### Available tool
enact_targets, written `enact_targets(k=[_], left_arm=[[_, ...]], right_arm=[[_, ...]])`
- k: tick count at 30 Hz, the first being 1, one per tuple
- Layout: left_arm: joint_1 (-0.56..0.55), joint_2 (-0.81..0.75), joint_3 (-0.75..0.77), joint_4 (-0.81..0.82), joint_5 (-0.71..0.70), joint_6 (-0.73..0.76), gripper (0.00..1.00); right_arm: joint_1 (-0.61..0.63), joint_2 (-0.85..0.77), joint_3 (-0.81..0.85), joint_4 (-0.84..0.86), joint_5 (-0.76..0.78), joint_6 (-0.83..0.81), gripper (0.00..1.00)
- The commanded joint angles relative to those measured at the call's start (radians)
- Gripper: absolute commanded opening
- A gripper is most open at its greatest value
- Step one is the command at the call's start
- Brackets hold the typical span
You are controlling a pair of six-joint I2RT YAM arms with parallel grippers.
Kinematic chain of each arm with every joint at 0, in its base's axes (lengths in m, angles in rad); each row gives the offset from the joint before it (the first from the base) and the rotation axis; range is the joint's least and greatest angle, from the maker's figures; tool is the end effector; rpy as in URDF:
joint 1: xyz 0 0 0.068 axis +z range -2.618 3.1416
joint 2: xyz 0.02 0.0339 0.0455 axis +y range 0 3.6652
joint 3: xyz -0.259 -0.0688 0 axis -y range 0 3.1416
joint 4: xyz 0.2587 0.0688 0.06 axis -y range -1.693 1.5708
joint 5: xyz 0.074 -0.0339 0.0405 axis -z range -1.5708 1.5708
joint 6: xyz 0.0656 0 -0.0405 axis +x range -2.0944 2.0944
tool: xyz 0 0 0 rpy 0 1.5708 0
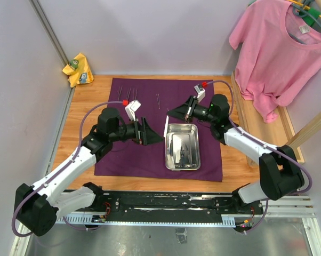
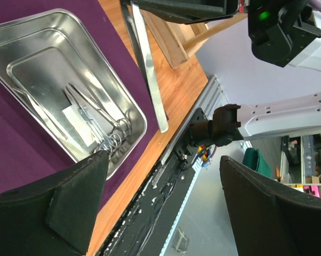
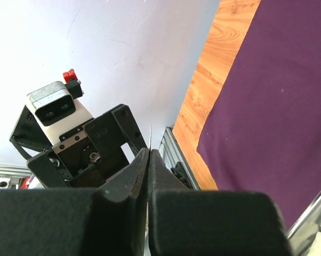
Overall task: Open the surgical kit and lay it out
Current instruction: Pick up the medical item from the container.
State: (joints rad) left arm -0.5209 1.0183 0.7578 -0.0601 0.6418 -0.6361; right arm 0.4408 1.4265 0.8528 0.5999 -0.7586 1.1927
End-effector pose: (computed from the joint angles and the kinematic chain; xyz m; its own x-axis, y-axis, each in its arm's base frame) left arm 0.2143 -0.1682 0.2854 -0.7494 -0.1186 -0.6514 0.5547 0.4246 -0.7155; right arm 0.3011 0.1919 0.2830 -0.8571 0.3415 -0.3858 -0.3659 0.1236 0.9224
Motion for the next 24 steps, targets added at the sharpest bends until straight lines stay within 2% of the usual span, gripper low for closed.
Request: enact_targets(k=[1, 13, 17, 22, 24], left_arm=[[-0.015, -0.003, -0.015, 0.059, 0.025, -0.029, 0.87], [-0.015, 0.010, -0.016, 0.071, 0.033, -0.045, 0.60], [-0.014, 0.011, -0.022, 0.079, 0.036, -0.054, 0.56], [-0.016, 0.011, -0.029, 0.089, 0.038, -0.062, 0.55], [-0.015, 0.010, -0.028, 0.091, 0.038, -0.063, 0.49]], right_arm=[[0.033, 0.028, -0.001, 0.134, -0.003, 0.067, 0.01], [0.078, 0.091, 0.020, 0.227, 0.001, 0.120, 0.01], [0.093, 0.111, 0.017, 0.290, 0.010, 0.153, 0.01], [0.109, 0.139, 0.013, 0.361, 0.014, 0.190, 0.01], [0.114, 0.143, 0.010, 0.368, 0.017, 0.193, 0.01]])
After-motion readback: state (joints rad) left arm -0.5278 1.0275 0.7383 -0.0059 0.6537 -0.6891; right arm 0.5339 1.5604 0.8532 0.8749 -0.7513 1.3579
